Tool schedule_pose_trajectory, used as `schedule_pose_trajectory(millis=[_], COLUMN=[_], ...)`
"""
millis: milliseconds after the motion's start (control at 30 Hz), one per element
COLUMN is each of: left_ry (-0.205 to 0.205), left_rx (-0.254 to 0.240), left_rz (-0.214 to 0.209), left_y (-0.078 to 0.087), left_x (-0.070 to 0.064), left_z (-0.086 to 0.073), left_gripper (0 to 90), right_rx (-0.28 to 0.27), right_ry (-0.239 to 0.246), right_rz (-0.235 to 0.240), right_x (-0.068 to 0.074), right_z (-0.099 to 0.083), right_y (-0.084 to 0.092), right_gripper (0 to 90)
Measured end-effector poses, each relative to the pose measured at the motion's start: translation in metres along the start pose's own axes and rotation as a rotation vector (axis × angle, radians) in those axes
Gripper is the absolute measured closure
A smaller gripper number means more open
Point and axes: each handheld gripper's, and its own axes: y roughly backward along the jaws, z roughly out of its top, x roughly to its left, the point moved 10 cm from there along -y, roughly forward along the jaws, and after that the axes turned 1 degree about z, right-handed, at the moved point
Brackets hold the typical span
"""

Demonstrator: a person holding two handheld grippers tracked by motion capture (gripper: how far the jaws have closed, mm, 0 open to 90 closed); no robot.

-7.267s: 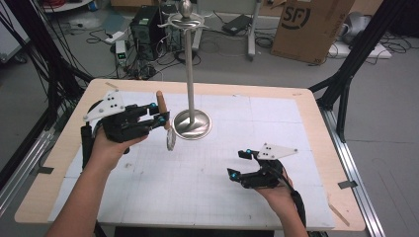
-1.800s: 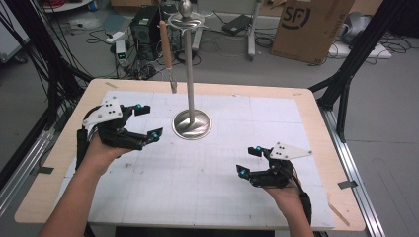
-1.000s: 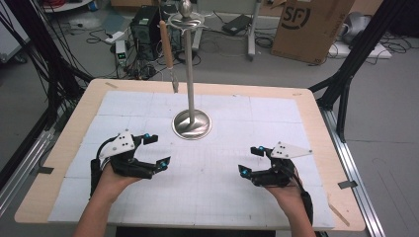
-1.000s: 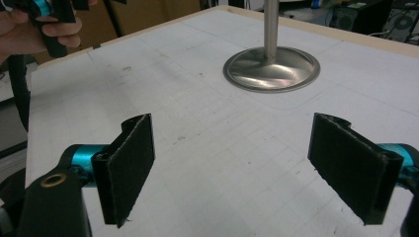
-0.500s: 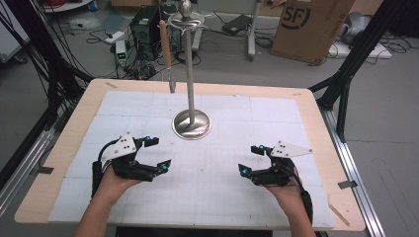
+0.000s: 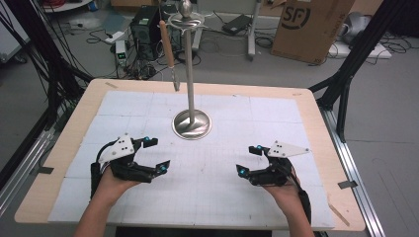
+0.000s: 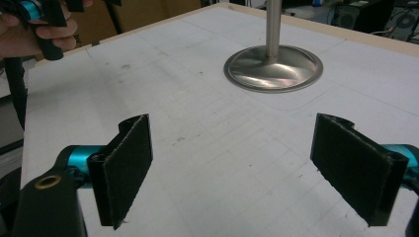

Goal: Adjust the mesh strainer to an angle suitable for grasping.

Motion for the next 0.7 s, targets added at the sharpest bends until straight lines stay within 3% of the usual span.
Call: schedule_pose_trajectory(millis=[467, 700], left_ry=[0.006, 0.005], left_rx=[0.013, 0.048], left_rz=[0.01, 0.023], left_y=[-0.003, -0.007], left_x=[0.003, 0.005], left_z=[-0.002, -0.011], left_gripper=[14.7, 14.8], right_rx=[0.001, 0.042], right_ry=[-0.006, 0.001], right_rz=[0.002, -0.011], right_x=[-0.001, -0.001], right_z=[-0.001, -0.008], right_y=[0.0, -0.005], right_gripper=[15.5, 15.5])
